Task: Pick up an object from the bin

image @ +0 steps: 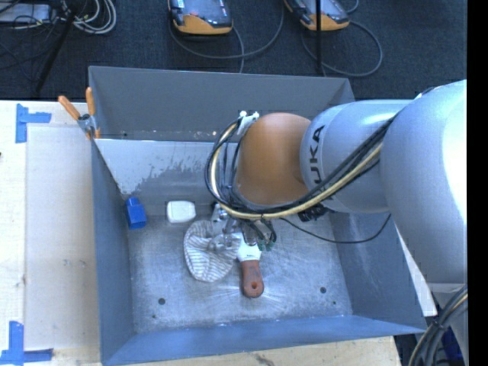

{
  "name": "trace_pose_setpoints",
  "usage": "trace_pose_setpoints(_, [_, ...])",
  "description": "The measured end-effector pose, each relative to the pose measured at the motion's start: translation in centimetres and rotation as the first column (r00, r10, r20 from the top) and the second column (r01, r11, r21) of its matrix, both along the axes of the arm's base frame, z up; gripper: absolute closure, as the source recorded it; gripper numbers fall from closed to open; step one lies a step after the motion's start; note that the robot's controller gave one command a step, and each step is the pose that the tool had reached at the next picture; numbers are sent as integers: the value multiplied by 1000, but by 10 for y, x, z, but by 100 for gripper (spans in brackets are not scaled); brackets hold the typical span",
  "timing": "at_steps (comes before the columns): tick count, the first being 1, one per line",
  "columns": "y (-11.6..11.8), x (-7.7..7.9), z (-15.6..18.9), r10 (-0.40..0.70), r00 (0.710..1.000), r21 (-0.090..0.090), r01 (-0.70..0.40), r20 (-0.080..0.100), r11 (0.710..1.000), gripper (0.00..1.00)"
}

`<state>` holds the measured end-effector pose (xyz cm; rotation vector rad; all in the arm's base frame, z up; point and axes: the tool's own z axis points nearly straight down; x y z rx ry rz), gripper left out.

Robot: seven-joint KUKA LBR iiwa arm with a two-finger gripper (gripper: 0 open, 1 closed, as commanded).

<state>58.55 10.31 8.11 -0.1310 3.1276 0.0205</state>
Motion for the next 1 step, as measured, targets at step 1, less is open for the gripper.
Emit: trace_pose_setpoints(1, [2,-22,170,244,970,-13,-245,-8,970,100])
